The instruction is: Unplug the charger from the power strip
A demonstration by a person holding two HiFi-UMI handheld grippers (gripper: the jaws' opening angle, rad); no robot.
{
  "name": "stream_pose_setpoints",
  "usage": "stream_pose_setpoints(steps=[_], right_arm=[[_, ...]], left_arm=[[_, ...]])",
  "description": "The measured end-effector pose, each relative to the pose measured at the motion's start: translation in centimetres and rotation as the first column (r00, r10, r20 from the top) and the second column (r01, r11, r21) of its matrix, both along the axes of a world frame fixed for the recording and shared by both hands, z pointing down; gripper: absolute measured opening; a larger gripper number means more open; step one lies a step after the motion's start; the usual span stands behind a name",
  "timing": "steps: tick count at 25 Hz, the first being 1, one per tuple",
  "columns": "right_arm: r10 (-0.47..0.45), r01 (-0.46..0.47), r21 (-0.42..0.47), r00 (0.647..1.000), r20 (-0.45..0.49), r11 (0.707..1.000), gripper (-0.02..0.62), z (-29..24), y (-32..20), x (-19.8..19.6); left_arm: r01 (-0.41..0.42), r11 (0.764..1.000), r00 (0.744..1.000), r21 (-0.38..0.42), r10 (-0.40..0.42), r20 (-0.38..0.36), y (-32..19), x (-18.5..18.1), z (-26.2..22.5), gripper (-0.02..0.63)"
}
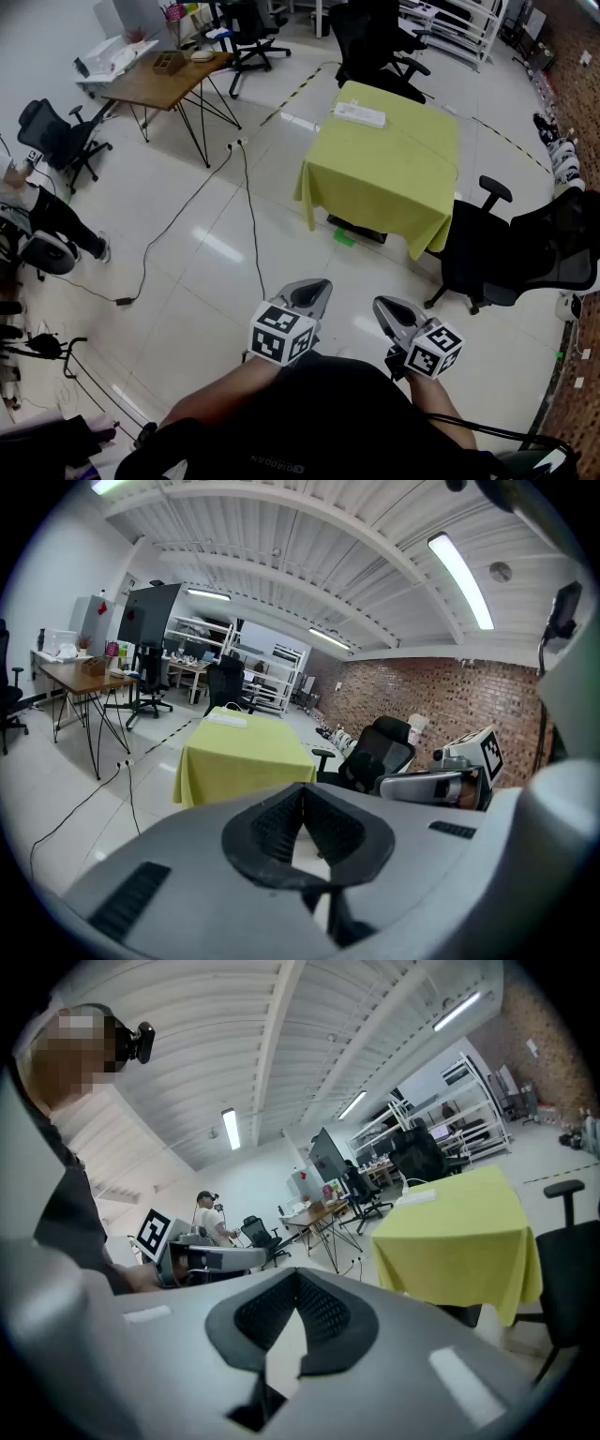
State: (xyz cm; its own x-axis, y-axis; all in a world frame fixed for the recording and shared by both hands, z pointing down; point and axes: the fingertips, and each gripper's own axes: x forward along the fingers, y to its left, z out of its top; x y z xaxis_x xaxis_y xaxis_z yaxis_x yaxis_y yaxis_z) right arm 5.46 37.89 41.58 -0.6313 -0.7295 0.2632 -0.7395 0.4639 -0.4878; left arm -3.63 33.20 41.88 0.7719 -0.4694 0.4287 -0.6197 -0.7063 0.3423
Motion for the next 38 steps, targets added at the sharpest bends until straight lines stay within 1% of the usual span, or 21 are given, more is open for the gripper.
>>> stream_pose_setpoints(steps=[11, 17, 25, 31, 38], right_arm=[[0.001, -0.001, -0.015, 1.000, -0.008, 1.000, 0.003, 0.4, 0.2, -0.4], [-0.002, 0.002, -0.018, 1.000, -0.022, 1.000, 0.003, 0.4, 0.5, -0.9], [0.006, -0.008, -0.028, 0.999, -0.052, 1.000, 0.003, 0.5, 0.4, -2.0], [-0.016, 0.014, -0.032, 0.998, -0.067, 0.999, 0.003, 0.4, -1.6, -5.6], [-0.049, 0.045, -0.044, 0.995, -0.090, 0.998, 0.003, 0.4, -5.3, -11.0]], left_arm=[[0.002, 1.000, 1.000, 0.001, -0.002, 0.000, 0.1, -0.6, -0.1, 0.008], [-0.014, 1.000, 1.000, -0.001, 0.014, -0.010, 0.2, -0.7, 0.0, 0.008], [-0.032, 0.999, 0.999, -0.003, 0.032, -0.031, -0.1, -1.8, 0.0, 0.008], [0.002, 1.000, 0.999, -0.008, -0.002, -0.050, -2.3, -5.6, 0.2, 0.008], [0.066, 0.997, 0.996, -0.031, -0.068, -0.066, -5.8, -12.1, 0.9, 0.008]])
